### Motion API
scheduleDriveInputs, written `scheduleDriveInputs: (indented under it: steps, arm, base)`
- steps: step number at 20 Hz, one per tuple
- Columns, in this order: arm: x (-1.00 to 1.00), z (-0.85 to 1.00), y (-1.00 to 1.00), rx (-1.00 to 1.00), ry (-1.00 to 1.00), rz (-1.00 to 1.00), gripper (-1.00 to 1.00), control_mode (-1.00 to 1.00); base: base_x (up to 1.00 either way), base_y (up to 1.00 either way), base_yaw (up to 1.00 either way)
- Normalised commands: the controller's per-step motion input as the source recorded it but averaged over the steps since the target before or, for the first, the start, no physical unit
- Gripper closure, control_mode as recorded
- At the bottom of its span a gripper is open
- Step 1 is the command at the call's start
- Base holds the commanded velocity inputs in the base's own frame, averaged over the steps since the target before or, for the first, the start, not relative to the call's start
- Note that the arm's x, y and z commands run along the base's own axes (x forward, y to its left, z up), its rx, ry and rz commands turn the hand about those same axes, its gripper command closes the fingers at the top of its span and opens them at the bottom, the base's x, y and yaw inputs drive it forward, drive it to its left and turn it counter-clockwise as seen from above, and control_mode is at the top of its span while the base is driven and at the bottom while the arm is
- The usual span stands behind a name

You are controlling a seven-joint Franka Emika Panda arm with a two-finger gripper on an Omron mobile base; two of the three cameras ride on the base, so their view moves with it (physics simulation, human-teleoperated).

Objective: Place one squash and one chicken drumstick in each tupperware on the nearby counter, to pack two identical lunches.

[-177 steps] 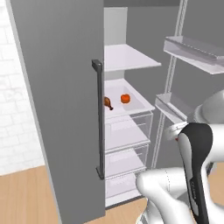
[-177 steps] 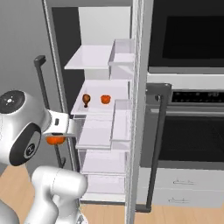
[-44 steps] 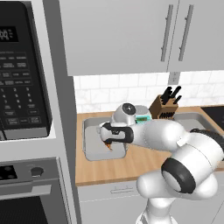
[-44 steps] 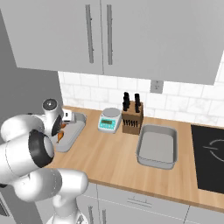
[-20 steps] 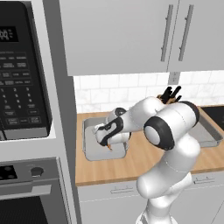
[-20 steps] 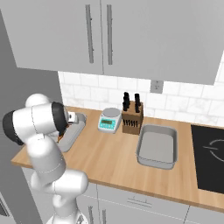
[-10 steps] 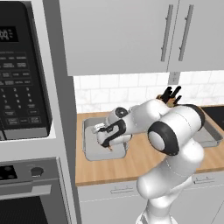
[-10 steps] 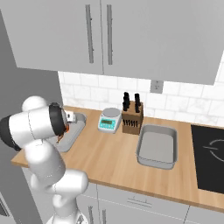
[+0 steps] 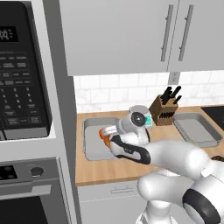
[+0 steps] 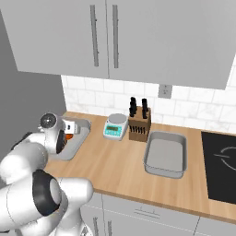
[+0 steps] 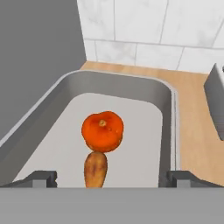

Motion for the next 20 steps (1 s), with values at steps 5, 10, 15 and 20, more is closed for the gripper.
scheduleDriveInputs:
  steps: [5, 10, 15, 20]
  arm:
    - [-0.69, 0.82, -0.55, 0.0, -0.08, -0.04, -1.0, -1.0]
    - [-0.58, 0.77, -0.52, 0.0, -0.07, 0.0, -1.0, -1.0]
    - [-0.53, 0.62, -0.6, 0.0, 0.0, -0.03, -1.0, -1.0]
    - [-0.52, 0.7, -0.51, 0.0, 0.0, -0.04, -1.0, -1.0]
  base:
    - [0.0, 0.0, 0.0]
    - [0.0, 0.0, 0.0]
    - [0.0, 0.0, 0.0]
    - [0.0, 0.0, 0.0]
